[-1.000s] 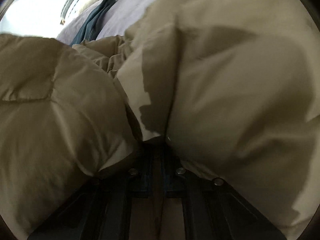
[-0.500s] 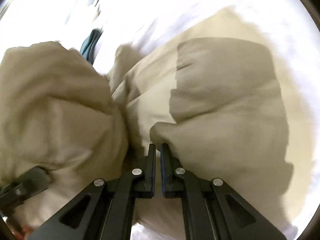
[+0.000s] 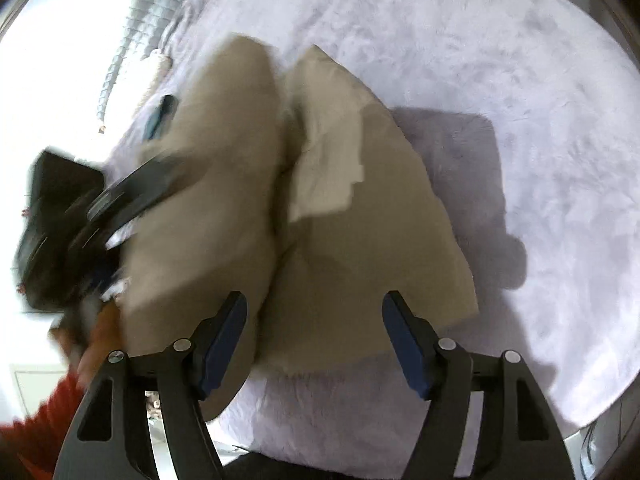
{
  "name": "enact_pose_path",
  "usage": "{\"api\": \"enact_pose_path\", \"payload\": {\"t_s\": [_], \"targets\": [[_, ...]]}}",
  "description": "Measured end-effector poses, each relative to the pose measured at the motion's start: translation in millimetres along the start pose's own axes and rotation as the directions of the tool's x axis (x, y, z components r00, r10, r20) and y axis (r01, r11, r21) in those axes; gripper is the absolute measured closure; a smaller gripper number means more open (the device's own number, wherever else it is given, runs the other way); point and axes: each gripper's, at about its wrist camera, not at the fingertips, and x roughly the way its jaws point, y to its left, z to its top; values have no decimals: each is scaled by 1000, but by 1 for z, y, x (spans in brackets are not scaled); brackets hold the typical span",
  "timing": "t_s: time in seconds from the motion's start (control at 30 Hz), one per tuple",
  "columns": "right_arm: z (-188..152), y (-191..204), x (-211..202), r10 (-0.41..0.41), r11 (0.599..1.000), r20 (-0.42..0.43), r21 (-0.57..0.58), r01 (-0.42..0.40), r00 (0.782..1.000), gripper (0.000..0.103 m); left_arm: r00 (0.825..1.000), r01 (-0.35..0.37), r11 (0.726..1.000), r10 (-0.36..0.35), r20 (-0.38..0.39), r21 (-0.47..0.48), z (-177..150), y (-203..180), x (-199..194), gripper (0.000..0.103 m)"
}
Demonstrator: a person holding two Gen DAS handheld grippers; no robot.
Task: Fold large clothes
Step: 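Grasp the jacket with the right tool while the left tool lifts its side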
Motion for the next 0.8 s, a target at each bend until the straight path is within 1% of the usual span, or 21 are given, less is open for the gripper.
{"api": "enact_pose_path", "payload": {"t_s": [0.1, 0.17, 0.27, 0.3, 0.37, 0.4, 0.43, 0.47, 0.5, 0.53, 0.6, 0.67, 0.7, 0.73, 0.8], "targets": [[-20, 14, -23, 53, 995, 21, -83, -51, 998, 28, 998, 30, 999, -31, -47, -26, 11, 3, 18, 43], [-33, 26, -30, 66, 987, 8, -148, -64, 998, 22, 998, 15, 1000, -15, -59, -16, 23, 2, 24, 43], [-52, 48, -16, 75, 975, -41, -205, -82, 996, 21, 997, 7, 1000, -6, -73, 11, 27, -4, 32, 43], [-51, 57, -4, 75, 973, -52, -215, -84, 996, 21, 997, 1, 1000, 0, -74, 16, 28, -3, 33, 43], [-55, 69, 15, 50, 970, -55, -234, -61, 997, 21, 998, -21, 999, 23, -63, 33, 29, -9, 34, 43], [-51, 72, 25, 21, 972, -40, -233, -30, 999, 21, 998, -39, 998, 41, -50, 44, 29, -13, 32, 43], [-49, 72, 33, -14, 977, -20, -213, 9, 1000, 24, 998, -64, 996, 65, -27, 59, 30, -19, 27, 43], [-46, 67, 37, -30, 985, 1, -171, 30, 1000, 32, 996, -91, 993, 91, 5, 80, 30, -25, 18, 43], [-42, 60, 39, -33, 991, 17, -128, 35, 999, 63, 992, -125, 987, 121, 43, 103, 30, -30, 7, 43], [-38, 52, 40, -38, 996, 25, -84, 40, 999, 78, 983, -169, 977, 158, 93, 130, 28, -38, -7, 43], [-33, 32, 37, -44, 999, 51, 1, 44, 998, 79, 954, -254, 954, 220, 201, 158, 22, -45, -39, 43], [-30, 17, 34, -61, 997, 64, 50, 57, 996, 80, 908, -343, 929, 291, 301, 140, 12, -42, -72, 43], [-28, 13, 34, -71, 995, 71, 68, 66, 995, 80, 875, -393, 913, 335, 350, 107, 7, -35, -90, 43], [-27, 8, 34, -79, 994, 76, 87, 73, 994, 80, 831, -447, 893, 393, 393, 53, 1, -23, -108, 43], [-32, 1, 35, -81, 990, 80, 121, 71, 994, 80, 779, -499, 866, 468, 417, -38, -6, 0, -127, 43]]}}
